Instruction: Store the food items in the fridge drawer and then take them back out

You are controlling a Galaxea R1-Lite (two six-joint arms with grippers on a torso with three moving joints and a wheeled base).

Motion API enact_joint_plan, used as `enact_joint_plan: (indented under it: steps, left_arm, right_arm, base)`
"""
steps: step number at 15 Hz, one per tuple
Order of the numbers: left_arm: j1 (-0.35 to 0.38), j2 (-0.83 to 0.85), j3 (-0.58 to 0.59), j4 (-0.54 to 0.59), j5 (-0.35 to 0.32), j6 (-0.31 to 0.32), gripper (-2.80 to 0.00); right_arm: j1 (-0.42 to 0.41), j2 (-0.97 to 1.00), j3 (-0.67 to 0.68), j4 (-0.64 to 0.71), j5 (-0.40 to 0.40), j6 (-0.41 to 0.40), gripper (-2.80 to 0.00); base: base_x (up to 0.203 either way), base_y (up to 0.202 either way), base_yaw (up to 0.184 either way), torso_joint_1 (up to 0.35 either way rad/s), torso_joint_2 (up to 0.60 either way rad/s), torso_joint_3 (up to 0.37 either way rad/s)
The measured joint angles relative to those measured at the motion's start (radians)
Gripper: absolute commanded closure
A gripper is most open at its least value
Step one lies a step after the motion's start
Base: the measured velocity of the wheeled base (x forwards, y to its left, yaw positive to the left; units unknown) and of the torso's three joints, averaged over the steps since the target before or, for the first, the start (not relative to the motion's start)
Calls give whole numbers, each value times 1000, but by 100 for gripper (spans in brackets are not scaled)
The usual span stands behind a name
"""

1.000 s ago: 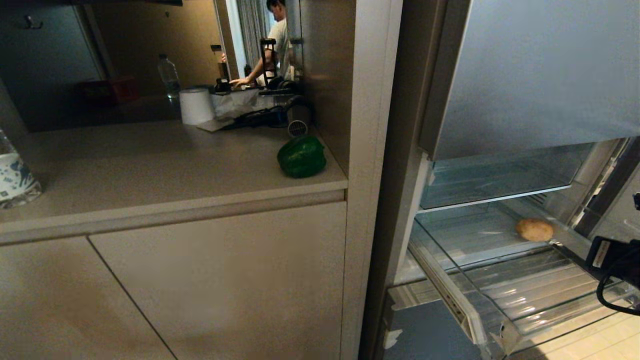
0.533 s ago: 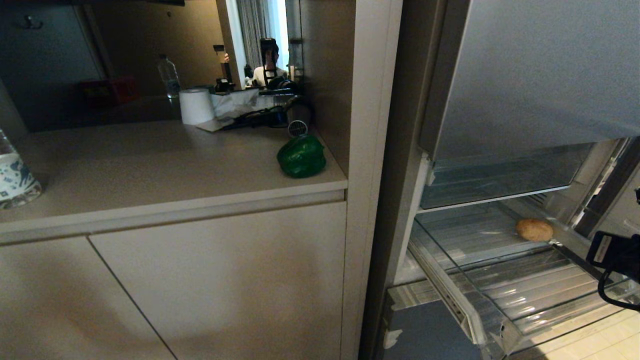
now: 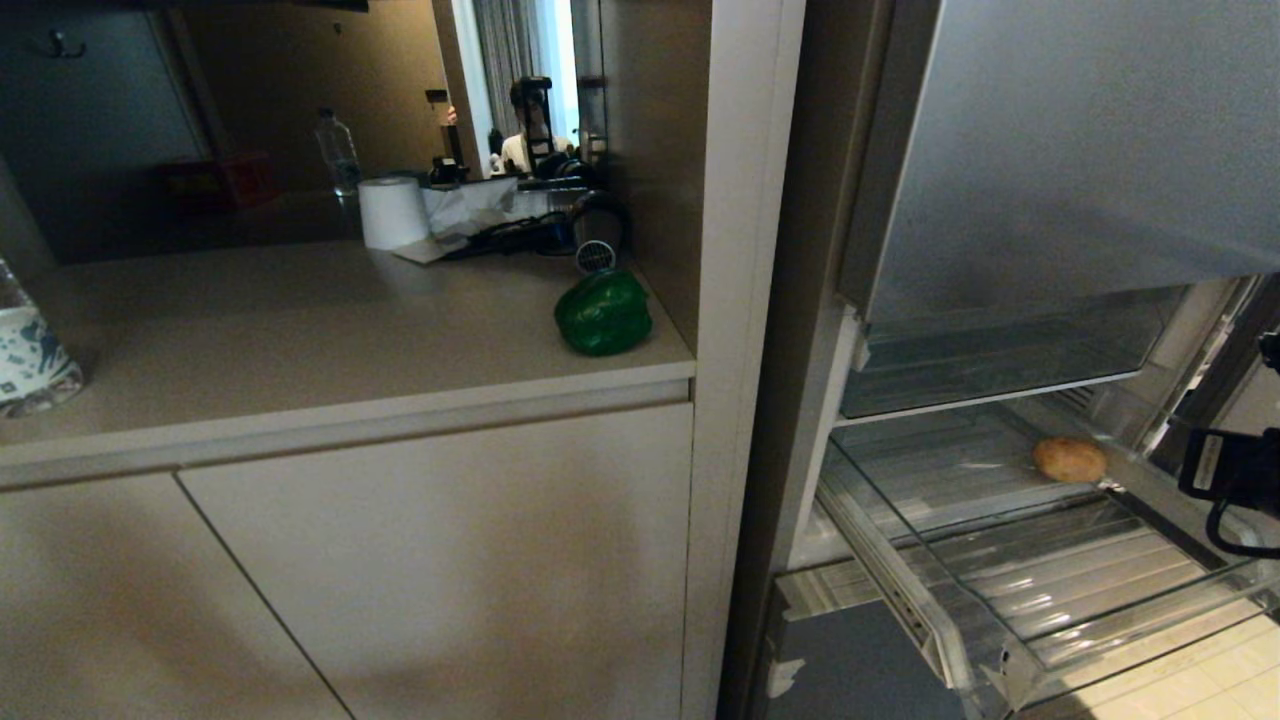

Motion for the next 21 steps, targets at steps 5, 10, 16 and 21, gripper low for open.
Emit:
enact_joint_plan:
  steps: [5,10,16,21]
  left_arm:
    - [0,0,0,0,0,0,0]
    - [0,0,0,0,0,0,0]
    - [0,0,0,0,0,0,0]
    - [0,0,0,0,0,0,0]
  right_arm:
    - [0,12,-39,58,-48,-34,0]
    - [-7,59,-36,57,-103,-64,0]
    - [-56,251,-180,55,-24,-63,0]
    - [-72,420,-344,58,22,-107,0]
  base:
    - [0,0,0,0,0,0]
    - [0,0,0,0,0,0]
    - [0,0,0,0,0,0]
    - [0,0,0,0,0,0]
